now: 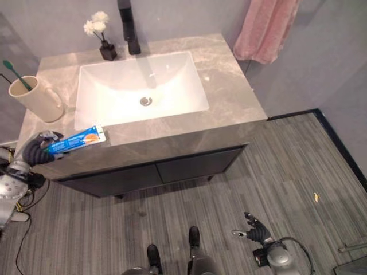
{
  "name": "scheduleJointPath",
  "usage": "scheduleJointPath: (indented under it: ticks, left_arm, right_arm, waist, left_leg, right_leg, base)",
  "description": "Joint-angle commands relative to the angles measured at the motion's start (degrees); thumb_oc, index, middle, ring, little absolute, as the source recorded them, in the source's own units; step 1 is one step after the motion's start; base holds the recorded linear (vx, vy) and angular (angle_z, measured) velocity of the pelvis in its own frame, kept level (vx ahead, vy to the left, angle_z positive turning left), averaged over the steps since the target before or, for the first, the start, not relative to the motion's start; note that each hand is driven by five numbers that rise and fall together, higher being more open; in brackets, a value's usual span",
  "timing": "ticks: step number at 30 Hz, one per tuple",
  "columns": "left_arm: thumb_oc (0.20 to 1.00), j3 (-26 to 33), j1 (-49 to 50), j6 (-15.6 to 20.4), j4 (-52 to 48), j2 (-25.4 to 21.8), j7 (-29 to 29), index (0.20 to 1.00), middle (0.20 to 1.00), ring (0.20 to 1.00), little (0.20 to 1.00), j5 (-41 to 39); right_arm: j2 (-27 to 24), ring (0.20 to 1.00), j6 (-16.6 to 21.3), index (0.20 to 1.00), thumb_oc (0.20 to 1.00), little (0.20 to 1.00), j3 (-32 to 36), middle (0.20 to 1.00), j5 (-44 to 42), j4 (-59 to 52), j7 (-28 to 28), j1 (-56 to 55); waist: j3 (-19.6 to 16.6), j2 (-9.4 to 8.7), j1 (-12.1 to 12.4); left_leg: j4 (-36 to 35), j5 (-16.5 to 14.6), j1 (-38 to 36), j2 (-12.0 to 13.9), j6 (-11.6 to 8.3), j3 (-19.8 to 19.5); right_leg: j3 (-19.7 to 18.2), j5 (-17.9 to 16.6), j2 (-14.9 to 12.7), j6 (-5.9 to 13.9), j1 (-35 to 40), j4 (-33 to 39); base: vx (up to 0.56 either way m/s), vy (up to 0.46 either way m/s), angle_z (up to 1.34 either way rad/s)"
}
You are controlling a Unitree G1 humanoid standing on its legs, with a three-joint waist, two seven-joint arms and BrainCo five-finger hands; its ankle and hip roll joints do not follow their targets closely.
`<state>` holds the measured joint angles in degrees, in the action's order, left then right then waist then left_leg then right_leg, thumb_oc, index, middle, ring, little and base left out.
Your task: Put brush and paste in cup on sink, flatten towel.
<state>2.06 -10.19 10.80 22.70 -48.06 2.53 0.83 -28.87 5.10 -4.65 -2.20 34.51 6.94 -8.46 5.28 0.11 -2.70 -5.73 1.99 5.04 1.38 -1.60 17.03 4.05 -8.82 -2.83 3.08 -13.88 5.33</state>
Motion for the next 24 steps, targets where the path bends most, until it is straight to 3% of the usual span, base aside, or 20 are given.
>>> scheduleJointPath:
  ticks: [1,4,11,24]
  left_arm:
    - [0.2,-0.9,-0.2,0.1,3.7,2.7,0.1,0.2,0.2,0.2,0.2,-5.8]
    - [0.2,-0.4,-0.3,0.6,3.3,4.4,1.2,0.2,0.2,0.2,0.2,-8.0]
    - [0.2,-1.0,-1.5,0.6,3.7,5.4,5.9,0.2,0.2,0.2,0.2,0.6]
    - [0.2,-1.5,-4.3,1.5,1.1,7.3,11.7,0.2,0.2,0.2,0.2,4.9]
  right_arm:
    - [-1.2,1.0,1.2,1.0,1.0,1.0,0.0,1.0,1.1,-2.7,-0.2,0.1]
    - [-1.0,1.0,1.3,1.0,1.0,1.0,-0.3,1.0,1.1,-2.7,-0.6,0.4]
    - [-0.8,1.0,1.8,1.0,1.0,1.0,-1.6,1.0,1.3,-2.5,-1.4,1.2]
    - [-0.2,1.0,2.5,1.0,1.0,1.0,-2.8,1.0,0.5,-2.1,-3.4,1.8]
  waist:
    - [0.1,-1.2,-1.0]
    - [0.1,-1.34,-1.1]
    - [0.2,-2.0,-1.2]
    - [0.1,-2.71,-1.3]
  left_leg:
    - [0.7,-2.9,0.3,3.1,-1.59,-2.7]
    - [0.7,-2.9,0.2,3.1,-1.58,-2.7]
    - [0.7,-3.1,-0.4,3.3,-1.61,-2.6]
    - [0.7,-3.1,-0.4,3.5,-1.72,-2.6]
  right_leg:
    - [2.5,-0.5,-6.5,7.06,1.6,-0.3]
    - [2.5,-0.4,-6.4,6.99,1.7,-0.3]
    - [2.7,0.0,-6.4,6.9,2.4,-0.3]
    - [2.8,0.1,-6.2,6.86,2.4,-0.3]
  base:
    - [0.0,0.0,0.0]
    - [0.0,0.0,0.0]
    - [0.0,0.0,0.0]
    - [0.0,0.0,0.0]
